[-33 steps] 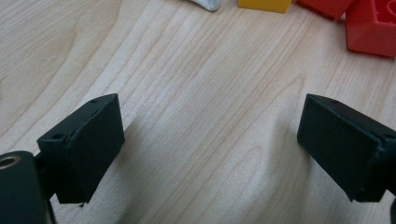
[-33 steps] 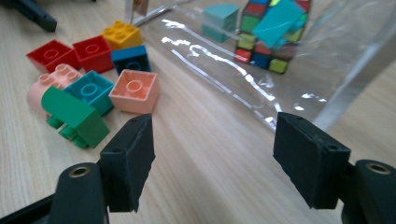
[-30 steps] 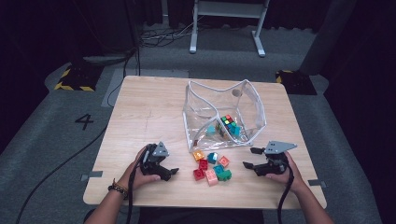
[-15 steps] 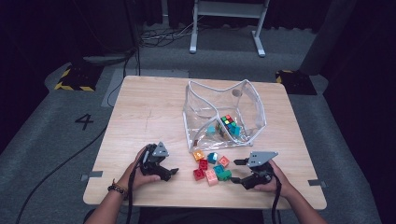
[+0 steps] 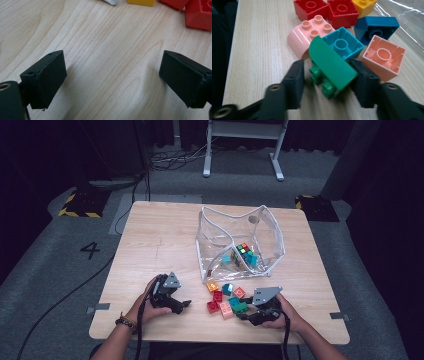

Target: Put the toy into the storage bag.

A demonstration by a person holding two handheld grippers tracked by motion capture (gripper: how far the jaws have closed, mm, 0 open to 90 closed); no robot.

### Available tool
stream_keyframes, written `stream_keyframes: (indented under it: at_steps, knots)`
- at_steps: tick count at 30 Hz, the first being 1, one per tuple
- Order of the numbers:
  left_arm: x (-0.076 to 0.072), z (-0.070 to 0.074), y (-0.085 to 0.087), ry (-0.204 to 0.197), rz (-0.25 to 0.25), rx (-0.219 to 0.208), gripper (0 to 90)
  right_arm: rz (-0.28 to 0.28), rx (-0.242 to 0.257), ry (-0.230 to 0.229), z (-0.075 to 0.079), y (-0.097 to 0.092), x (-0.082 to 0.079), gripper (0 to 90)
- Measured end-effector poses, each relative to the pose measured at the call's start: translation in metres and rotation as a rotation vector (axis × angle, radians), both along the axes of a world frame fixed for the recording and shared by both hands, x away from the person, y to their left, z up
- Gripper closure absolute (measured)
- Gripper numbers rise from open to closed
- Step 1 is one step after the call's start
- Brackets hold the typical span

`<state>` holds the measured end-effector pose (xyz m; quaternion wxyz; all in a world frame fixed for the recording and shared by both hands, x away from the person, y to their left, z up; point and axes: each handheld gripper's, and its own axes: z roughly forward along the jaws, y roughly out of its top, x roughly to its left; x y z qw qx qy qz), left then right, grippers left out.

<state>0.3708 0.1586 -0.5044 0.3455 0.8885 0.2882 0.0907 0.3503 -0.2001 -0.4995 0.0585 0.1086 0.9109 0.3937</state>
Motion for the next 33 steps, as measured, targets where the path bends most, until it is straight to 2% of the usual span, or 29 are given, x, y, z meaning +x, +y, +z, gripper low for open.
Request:
stream_keyframes:
  at_steps: [4,8,10,14,15,16,19,21,23,25,26,29,32,33]
  knots:
    - [0.0,0.0,0.0,-0.002,0.001,0.001,7.5,-0.003,-0.001,-0.003,0.0,-0.004,-0.001,55.1]
    - [0.0,0.0,0.0,-0.006,-0.001,0.006,7.5,0.009,0.016,-0.018,-0.001,-0.008,-0.003,55.9]
    - [0.0,0.0,0.0,-0.006,-0.001,0.006,7.5,0.017,0.008,-0.034,0.0,-0.01,-0.003,56.1]
    - [0.0,0.0,0.001,-0.008,-0.001,0.01,7.5,0.027,0.018,-0.029,-0.001,-0.015,0.0,56.4]
    - [0.0,0.0,0.001,-0.007,-0.003,0.009,7.5,0.012,0.014,-0.022,0.0,-0.017,-0.001,56.6]
    - [0.0,0.0,0.001,-0.006,-0.003,0.007,7.6,0.006,0.004,-0.033,0.0,-0.02,0.0,56.9]
    - [0.0,0.0,0.001,-0.004,-0.003,0.007,7.5,0.007,0.008,-0.03,0.001,-0.024,0.001,57.5]
    - [0.0,0.0,0.001,-0.008,-0.002,0.009,7.5,-0.005,0.016,-0.032,0.003,-0.028,0.001,66.1]
    - [0.0,0.0,0.001,-0.005,-0.003,0.007,7.6,-0.028,0.035,-0.024,0.008,-0.035,0.003,66.2]
    - [0.0,0.0,0.001,-0.006,-0.003,0.007,7.5,-0.018,0.03,-0.042,0.008,-0.036,0.004,66.3]
    - [0.0,0.0,0.0,-0.006,-0.002,0.007,7.6,-0.031,0.023,-0.022,0.007,-0.036,0.002,66.4]
    - [0.0,0.0,0.001,-0.008,-0.002,0.009,7.6,-0.014,0.006,-0.033,0.007,-0.037,0.002,66.5]
    - [0.0,0.0,0.001,-0.006,-0.003,0.007,7.5,-0.032,0.022,-0.041,0.012,-0.041,0.003,66.5]
    - [0.0,0.0,0.001,-0.006,-0.002,0.007,7.5,-0.034,0.038,-0.057,0.013,-0.044,0.005,66.5]
